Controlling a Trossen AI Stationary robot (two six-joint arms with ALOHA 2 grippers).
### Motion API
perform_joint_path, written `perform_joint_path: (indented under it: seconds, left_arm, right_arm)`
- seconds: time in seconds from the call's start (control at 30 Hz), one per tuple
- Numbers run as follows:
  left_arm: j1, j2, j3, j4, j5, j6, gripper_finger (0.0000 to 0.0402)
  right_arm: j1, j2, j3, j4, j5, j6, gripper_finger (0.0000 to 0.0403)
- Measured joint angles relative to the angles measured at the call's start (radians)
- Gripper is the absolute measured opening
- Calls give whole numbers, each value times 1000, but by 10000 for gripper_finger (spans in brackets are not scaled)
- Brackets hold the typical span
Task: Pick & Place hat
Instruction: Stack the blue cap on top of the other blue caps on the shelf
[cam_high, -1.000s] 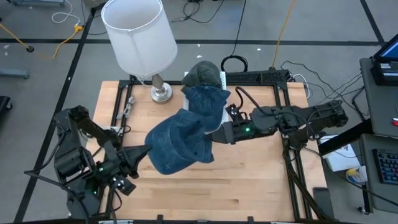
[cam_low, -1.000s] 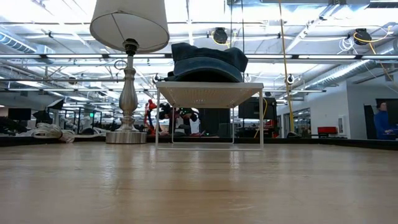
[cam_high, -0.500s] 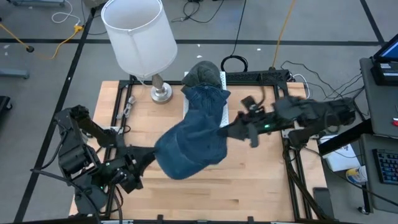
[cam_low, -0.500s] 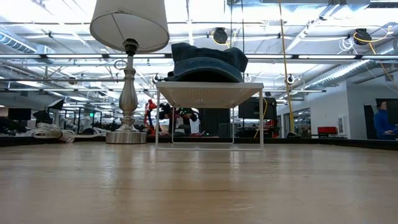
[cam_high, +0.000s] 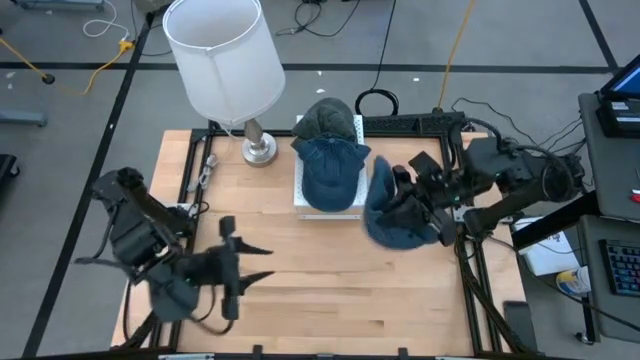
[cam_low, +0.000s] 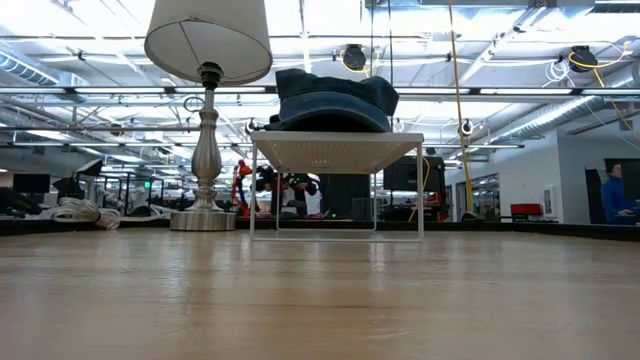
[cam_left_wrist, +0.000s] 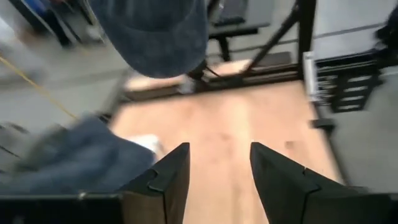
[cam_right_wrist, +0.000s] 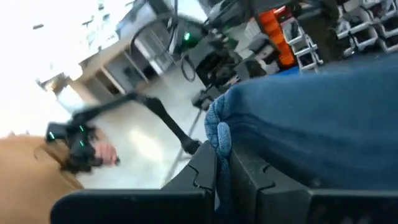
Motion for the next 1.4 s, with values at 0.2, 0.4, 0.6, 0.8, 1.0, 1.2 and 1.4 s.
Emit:
perform_joint_path:
  seconds: [0.2,0.4,0.6,0.8,1.0,1.2,1.4]
  left_arm:
    - [115,0,0,2,166,-189,177]
    - [240,0,0,12,262,-182,167]
    - [354,0,-8,21,421,-185,156]
    - [424,-1,-82,143,529,-113,152]
    - [478,-12,-212,355,736,32,152]
    - [547,-111,-451,646,877,94,152]
    - [605,-291,-755,955,895,92,152]
  right_arm:
    - [-12,0,0,-116,-6,-140,13]
    - [-67,5,0,-260,-6,-137,13]
    - [-119,57,41,-395,-2,-191,13]
    - [-130,155,166,-590,89,-282,13]
    - [-131,205,282,-717,187,-322,13]
    - [-130,205,317,-694,219,-341,13]
    - [-135,223,321,-646,243,-352,13]
